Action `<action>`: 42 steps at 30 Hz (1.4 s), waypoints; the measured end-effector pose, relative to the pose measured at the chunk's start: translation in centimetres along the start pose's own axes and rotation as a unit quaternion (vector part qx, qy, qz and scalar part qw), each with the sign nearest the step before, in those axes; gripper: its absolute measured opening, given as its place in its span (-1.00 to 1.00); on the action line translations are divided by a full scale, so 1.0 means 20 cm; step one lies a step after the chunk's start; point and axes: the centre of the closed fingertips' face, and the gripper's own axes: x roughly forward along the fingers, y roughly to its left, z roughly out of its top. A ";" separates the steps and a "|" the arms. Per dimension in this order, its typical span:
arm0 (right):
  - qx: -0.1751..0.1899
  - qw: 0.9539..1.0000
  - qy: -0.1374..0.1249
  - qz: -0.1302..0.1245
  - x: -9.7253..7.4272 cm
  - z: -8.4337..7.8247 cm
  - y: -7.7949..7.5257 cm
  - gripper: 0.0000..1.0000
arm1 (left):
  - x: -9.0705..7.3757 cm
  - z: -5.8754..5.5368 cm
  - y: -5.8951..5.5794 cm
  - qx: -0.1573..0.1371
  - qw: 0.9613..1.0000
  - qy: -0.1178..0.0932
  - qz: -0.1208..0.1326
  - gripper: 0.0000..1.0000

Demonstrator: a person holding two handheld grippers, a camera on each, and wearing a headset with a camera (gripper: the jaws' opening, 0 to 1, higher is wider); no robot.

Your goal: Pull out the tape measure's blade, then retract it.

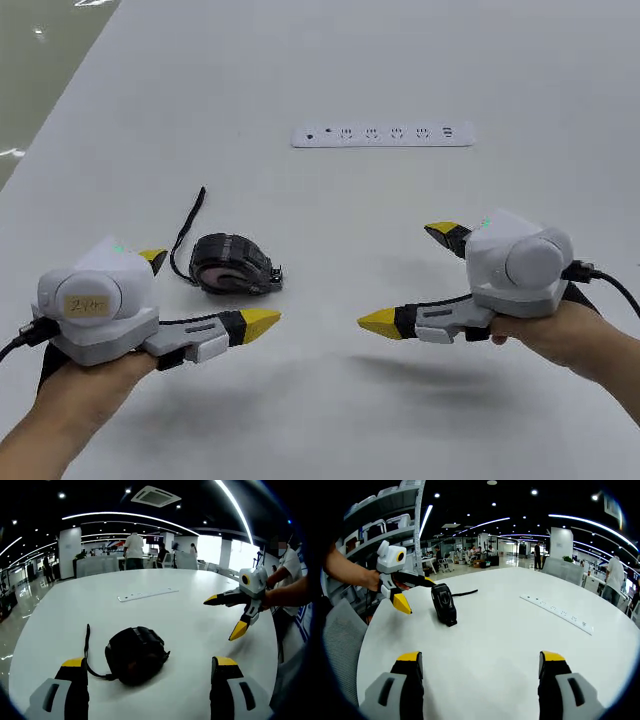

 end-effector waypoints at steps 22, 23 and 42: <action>0.012 0.999 0.004 -0.030 -0.18 -0.05 0.02 1.00 | -0.10 -0.02 0.00 0.018 1.000 -0.003 -0.020 1.00; 0.012 0.999 0.004 -0.030 -0.18 -0.05 0.02 1.00 | -0.11 -0.02 -0.01 0.018 1.000 -0.003 -0.020 1.00; 0.029 0.999 -0.013 -0.042 -0.37 -0.12 0.13 0.97 | -0.24 -0.07 -0.04 0.026 0.999 -0.012 -0.032 1.00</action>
